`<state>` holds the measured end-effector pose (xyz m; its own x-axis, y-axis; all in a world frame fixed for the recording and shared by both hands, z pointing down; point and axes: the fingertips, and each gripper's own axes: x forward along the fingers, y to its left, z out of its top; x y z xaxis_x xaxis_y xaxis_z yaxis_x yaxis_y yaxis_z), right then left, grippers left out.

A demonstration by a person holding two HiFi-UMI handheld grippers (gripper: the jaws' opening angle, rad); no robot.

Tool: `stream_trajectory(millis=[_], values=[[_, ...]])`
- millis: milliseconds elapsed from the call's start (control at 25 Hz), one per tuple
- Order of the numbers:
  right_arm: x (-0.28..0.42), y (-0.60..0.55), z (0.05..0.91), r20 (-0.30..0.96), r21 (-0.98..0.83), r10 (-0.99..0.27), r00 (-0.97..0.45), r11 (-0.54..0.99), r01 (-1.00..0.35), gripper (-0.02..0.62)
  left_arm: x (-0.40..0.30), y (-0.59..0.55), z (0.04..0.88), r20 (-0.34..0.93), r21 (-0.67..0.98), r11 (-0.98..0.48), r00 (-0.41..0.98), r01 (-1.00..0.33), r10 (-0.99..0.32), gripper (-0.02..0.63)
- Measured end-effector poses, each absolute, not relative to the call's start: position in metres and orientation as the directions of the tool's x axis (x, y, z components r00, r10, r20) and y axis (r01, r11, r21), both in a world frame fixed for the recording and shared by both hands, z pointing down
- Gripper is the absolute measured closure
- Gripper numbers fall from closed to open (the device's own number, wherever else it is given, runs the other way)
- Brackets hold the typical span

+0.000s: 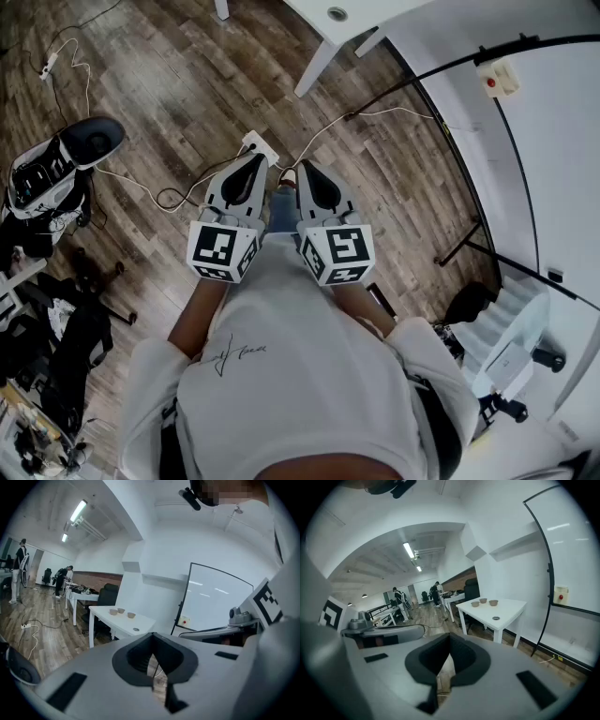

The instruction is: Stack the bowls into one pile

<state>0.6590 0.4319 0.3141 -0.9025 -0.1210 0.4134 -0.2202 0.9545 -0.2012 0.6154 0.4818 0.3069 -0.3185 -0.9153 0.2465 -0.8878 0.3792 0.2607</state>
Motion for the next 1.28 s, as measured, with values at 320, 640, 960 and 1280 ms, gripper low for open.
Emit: stream_trajectory(millis=[320,640,960,1280], values=[[0.635,0.387,0.314,0.398,-0.222,-0.085,-0.914,0.957,-0.186,0.586,0.593,0.437,0.305,0.245,0.251,0.403,-0.345,-0.88,-0.906,0.603],[0.621,0.327,0.307,0.343,-0.281,-0.054,-0.938,0.947,-0.157,0.586,0.572,0.398,0.3,0.255,0.226,0.465,-0.409,-0.856,-0.876,0.603],[0.614,0.305,0.319,0.35,-0.328,-0.002,-0.937,0.936,-0.125,0.586,0.554,0.382,0.302,0.273,0.213,0.516,-0.456,-0.83,-0.847,0.603],[0.592,0.28,0.319,0.347,-0.327,-0.012,-0.938,0.936,-0.133,0.586,0.532,0.352,0.298,0.26,0.206,0.485,-0.43,-0.85,-0.864,0.603]])
